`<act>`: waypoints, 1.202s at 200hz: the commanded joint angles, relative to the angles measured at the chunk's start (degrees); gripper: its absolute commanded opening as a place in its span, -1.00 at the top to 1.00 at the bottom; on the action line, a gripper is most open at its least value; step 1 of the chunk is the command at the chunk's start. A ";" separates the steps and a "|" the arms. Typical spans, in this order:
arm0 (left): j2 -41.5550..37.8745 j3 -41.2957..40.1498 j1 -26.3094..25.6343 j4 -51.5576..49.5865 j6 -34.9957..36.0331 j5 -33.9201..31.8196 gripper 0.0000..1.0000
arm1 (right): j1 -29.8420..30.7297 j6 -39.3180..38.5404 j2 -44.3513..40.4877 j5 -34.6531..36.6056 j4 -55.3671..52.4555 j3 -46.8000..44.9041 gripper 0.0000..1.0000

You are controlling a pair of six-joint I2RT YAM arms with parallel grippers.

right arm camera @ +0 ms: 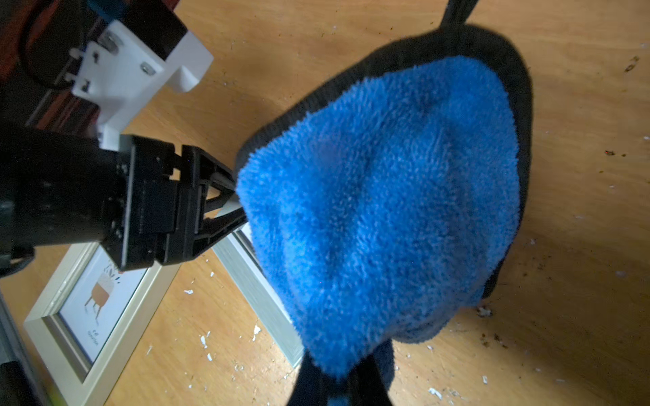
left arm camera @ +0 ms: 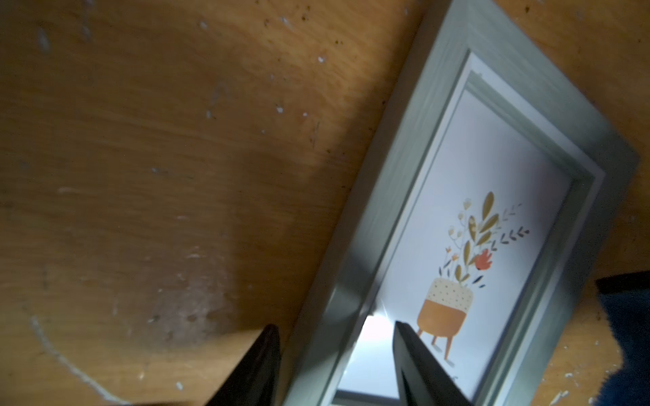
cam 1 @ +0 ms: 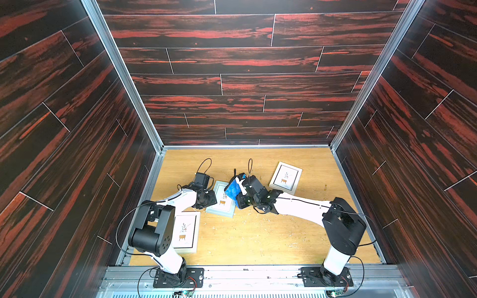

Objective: Wipe the picture frame with a cloth
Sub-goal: Move the picture frame to the center of the board, then wipe the dirt from the picture frame.

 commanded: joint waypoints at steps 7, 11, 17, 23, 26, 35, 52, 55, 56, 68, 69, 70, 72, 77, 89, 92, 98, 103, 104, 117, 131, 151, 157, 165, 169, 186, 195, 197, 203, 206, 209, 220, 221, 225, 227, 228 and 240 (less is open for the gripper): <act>0.81 -0.59 -0.64 2.50 0.88 3.84 0.03 | 0.96 0.05 3.12 -1.46 -3.55 3.52 1.00; 0.85 -0.67 -0.99 2.72 0.80 3.99 0.04 | 1.14 0.16 3.59 -1.55 -3.87 3.90 1.00; 1.00 -0.71 -1.55 3.01 0.76 4.16 0.09 | 1.36 0.40 4.19 -1.63 -4.47 4.52 1.00; 1.18 -0.60 -2.26 3.18 0.63 4.38 0.11 | 1.45 0.70 4.92 -1.70 -5.18 5.03 1.00; 1.27 -0.64 -2.62 3.33 0.54 4.39 0.12 | 1.53 0.83 5.28 -1.73 -5.49 5.30 1.00; 1.54 -0.69 -3.90 3.89 0.21 4.41 0.16 | 1.50 1.42 6.33 -1.62 -6.52 6.06 1.00; 2.31 -0.50 -6.22 4.53 -0.40 3.89 0.19 | 1.57 2.76 8.61 1.07 -9.73 7.86 1.00; 2.38 -0.58 -6.51 4.80 -0.53 3.81 0.20 | 1.55 2.93 8.99 1.83 -10.38 8.28 1.00; 2.40 -0.59 -6.69 4.91 -0.59 3.80 0.20 | 1.57 3.01 9.13 2.07 -10.55 8.36 1.00; 2.89 -0.68 -8.06 5.61 -1.20 3.62 0.21 | 1.24 3.60 10.64 4.18 -12.39 9.65 1.00; 2.92 -0.68 -8.12 5.63 -1.23 3.62 0.21 | 1.19 3.61 10.83 4.35 -12.52 9.75 1.00; 2.98 -0.68 -8.24 5.77 -1.25 3.57 0.22 | 1.17 3.61 10.92 4.52 -12.67 9.88 1.00; 3.07 -0.75 -8.40 5.92 -1.31 3.60 0.22 | 1.06 3.65 11.08 4.82 -13.01 10.21 1.00; 3.32 -0.79 -8.97 6.27 -1.56 3.53 0.22 | 0.79 3.77 11.97 5.93 -13.86 10.88 1.00; 4.18 -0.71 -9.96 6.53 -1.95 3.50 0.26 | -0.40 4.05 14.08 8.81 -15.68 12.75 1.00; 4.38 -0.69 -10.14 6.73 -1.97 3.46 0.26 | -0.81 4.09 14.57 9.26 -15.93 13.23 1.00; 4.74 -0.78 -10.54 6.80 -2.10 3.31 0.26 | -1.88 3.90 15.52 9.95 -16.25 14.07 1.00; 4.98 -0.84 -10.77 6.87 -2.10 3.18 0.26 | -2.81 3.75 16.46 10.55 -16.50 14.81 1.00; 5.02 -0.89 -10.80 6.92 -2.17 3.18 0.26 | -2.98 3.72 16.60 10.65 -16.55 14.97 1.00; 5.06 -1.35 -11.21 7.38 -2.35 2.78 0.26 | -5.30 3.35 18.47 11.28 -16.69 16.78 1.00; 5.06 -1.87 -11.36 7.63 -2.50 2.65 0.27 | -6.99 3.04 19.61 11.45 -16.96 18.51 1.00; 5.06 -2.48 -11.40 7.59 -2.41 1.65 0.27 | -6.84 2.05 17.91 11.10 -16.66 17.96 1.00; 5.06 -2.59 -11.37 7.58 -2.32 1.38 0.27 | -6.46 2.01 16.91 10.14 -16.40 16.91 1.00; 6.46 -2.62 -11.41 7.58 -2.17 1.24 0.27 | -5.84 2.18 15.35 8.96 -16.26 15.05 1.00; 6.78 -2.62 -11.38 7.66 -2.11 1.14 0.27 | -5.37 2.37 14.50 8.55 -16.26 13.87 1.00; 7.75 -2.62 -11.40 7.95 -1.97 1.27 0.27 | -3.23 3.81 10.71 8.03 -16.00 8.18 1.00; 8.10 -2.71 -11.42 8.04 -1.80 1.26 0.28 | -2.58 5.08 9.13 7.75 -15.92 5.33 1.00; 8.17 -2.71 -11.43 8.09 -1.75 1.31 0.27 | -2.56 5.34 8.85 7.69 -15.84 4.78 1.00; 8.31 -2.77 -11.39 7.95 -1.64 1.33 0.27 | -2.55 6.00 8.18 7.07 -15.69 3.52 1.00; 8.31 -2.86 -11.41 7.87 -1.62 1.33 0.27 | -2.49 6.30 7.91 6.88 -15.53 2.90 1.00; 8.40 -2.84 -11.51 7.78 -1.55 1.33 0.27 | -2.52 6.45 7.78 7.04 -15.41 2.49 1.00; 8.27 -3.05 -11.74 7.53 -1.34 1.43 0.28 | -2.99 6.46 8.05 9.75 -15.63 2.85 1.00; 8.25 -3.05 -11.77 7.56 -1.35 1.42 0.28 | -3.03 6.44 8.13 9.99 -15.68 3.01 1.00; 8.16 -3.15 -11.89 7.42 -1.35 1.56 0.28 | -3.62 6.23 8.72 10.97 -15.91 3.84 1.00; 8.14 -3.23 -11.97 7.39 -1.35 1.59 0.28 | -3.91 6.07 9.01 11.29 -16.08 4.37 1.00; 8.14 -3.23 -12.01 7.35 -1.27 1.55 0.28 | -4.11 6.02 9.18 11.46 -16.12 4.64 1.00; 7.97 -3.48 -12.53 6.85 -1.14 1.44 0.28 | -6.45 4.89 11.31 12.47 -16.27 8.27 1.00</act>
